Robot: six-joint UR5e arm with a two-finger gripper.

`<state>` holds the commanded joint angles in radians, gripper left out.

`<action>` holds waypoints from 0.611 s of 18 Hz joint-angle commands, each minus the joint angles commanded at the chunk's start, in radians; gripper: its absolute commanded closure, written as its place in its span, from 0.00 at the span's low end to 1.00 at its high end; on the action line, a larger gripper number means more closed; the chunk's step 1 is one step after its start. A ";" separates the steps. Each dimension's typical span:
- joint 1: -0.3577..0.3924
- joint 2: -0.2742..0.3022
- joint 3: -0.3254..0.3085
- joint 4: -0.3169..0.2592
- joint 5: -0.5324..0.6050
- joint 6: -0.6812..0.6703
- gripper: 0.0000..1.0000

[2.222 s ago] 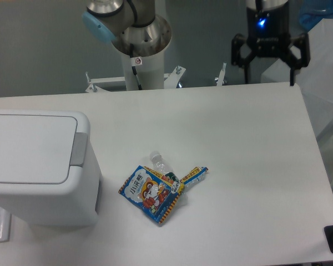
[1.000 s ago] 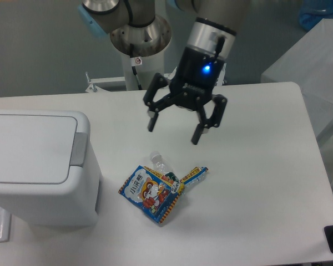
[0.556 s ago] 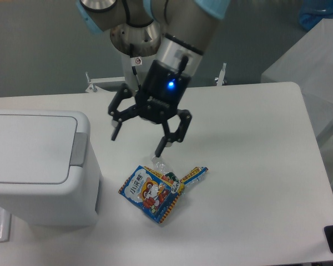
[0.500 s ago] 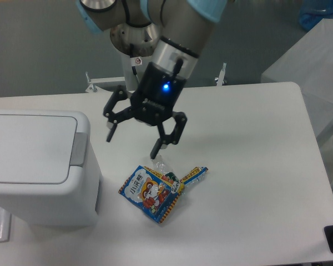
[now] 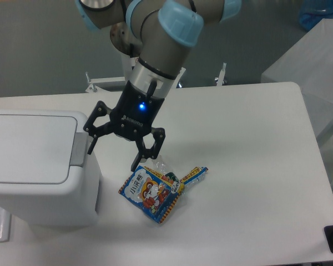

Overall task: Open the trash can
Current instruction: 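Lower the gripper finger onto the lid edge beside the hinge, then push the lid edge with the gripper to swing the lid open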

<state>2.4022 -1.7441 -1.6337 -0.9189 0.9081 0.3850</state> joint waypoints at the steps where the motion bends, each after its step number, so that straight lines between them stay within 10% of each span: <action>1: -0.003 0.003 -0.008 0.000 0.000 0.000 0.00; 11: -0.015 0.008 -0.017 0.000 0.000 0.000 0.00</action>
<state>2.3869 -1.7365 -1.6506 -0.9189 0.9081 0.3850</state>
